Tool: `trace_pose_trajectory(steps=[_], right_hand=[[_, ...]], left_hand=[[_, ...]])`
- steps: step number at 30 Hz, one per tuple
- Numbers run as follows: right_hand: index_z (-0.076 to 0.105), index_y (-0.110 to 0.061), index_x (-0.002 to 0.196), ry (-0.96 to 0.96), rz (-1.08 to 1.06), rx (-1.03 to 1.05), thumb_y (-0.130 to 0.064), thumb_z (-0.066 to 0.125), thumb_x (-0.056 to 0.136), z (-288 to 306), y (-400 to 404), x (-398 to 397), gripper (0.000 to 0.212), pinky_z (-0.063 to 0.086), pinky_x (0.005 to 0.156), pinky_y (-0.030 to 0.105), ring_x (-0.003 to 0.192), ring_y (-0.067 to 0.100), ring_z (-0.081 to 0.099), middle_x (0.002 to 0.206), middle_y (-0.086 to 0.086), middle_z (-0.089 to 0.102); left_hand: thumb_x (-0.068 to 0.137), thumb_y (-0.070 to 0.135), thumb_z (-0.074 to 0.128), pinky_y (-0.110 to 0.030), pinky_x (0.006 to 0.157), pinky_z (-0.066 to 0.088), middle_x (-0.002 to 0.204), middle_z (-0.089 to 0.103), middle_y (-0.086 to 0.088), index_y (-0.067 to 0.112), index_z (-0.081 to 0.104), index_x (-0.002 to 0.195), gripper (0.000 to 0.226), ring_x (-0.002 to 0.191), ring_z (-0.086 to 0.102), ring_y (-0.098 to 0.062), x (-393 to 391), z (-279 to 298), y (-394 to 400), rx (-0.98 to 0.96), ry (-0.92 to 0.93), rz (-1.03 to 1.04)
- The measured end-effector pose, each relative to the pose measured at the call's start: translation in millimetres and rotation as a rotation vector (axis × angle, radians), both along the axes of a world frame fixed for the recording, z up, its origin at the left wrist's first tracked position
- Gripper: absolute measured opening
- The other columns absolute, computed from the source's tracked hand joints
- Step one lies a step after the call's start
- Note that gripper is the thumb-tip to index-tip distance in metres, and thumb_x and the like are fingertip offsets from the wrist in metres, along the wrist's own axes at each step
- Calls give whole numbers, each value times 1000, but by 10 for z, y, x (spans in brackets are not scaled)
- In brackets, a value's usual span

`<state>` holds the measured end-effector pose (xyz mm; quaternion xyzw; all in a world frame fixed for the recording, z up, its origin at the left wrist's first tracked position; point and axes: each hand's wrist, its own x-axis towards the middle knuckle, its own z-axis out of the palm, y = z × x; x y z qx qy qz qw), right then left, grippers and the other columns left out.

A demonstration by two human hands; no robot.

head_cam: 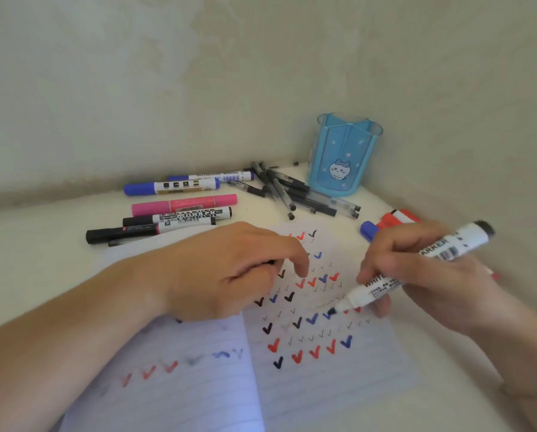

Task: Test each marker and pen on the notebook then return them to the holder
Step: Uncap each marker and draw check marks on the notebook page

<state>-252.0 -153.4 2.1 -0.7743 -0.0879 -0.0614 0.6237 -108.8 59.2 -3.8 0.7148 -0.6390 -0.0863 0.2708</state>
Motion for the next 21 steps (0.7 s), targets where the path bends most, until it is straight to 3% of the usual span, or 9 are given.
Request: trace_pose_trajectory(steps=[2,6,11,16,21], right_hand=[[55,-7,52,52,-46,-3,-30,84,63,-42,-39,34,39,41,43,19,36,22,52,48,16,59],[39,-13,45,138,-163,-74,-23,74,61,-107,-24,65,39,32,39,21,33,19,36,42,13,37],[37,-12,45,167,-243,-166,-10,67,67,-88,36,67,37,30,41,20,34,17,33,44,12,32],[40,-17,42,188,-226,-227,-6,64,66,-65,48,52,36,28,42,20,35,14,33,42,1,35],[39,-18,42,208,-219,-241,-5,62,66,-54,59,38,36,27,42,21,37,14,30,42,0,32]], left_hand=[[81,25,29,-26,69,43,79,52,14,33,59,106,40,75,53,-7,3,-37,-33,-17,50,2],[87,19,29,-26,77,44,86,52,13,33,56,113,40,85,54,-13,38,-78,-41,-35,14,28],[101,12,41,-13,82,38,95,49,19,33,50,125,34,94,52,-7,25,-49,-30,-20,-38,26],[96,6,53,-5,83,34,94,56,17,32,53,126,39,94,51,0,12,-56,-50,-12,-53,52],[96,20,57,-9,84,37,97,59,23,43,49,124,37,96,53,2,27,-79,-56,10,-62,95]])
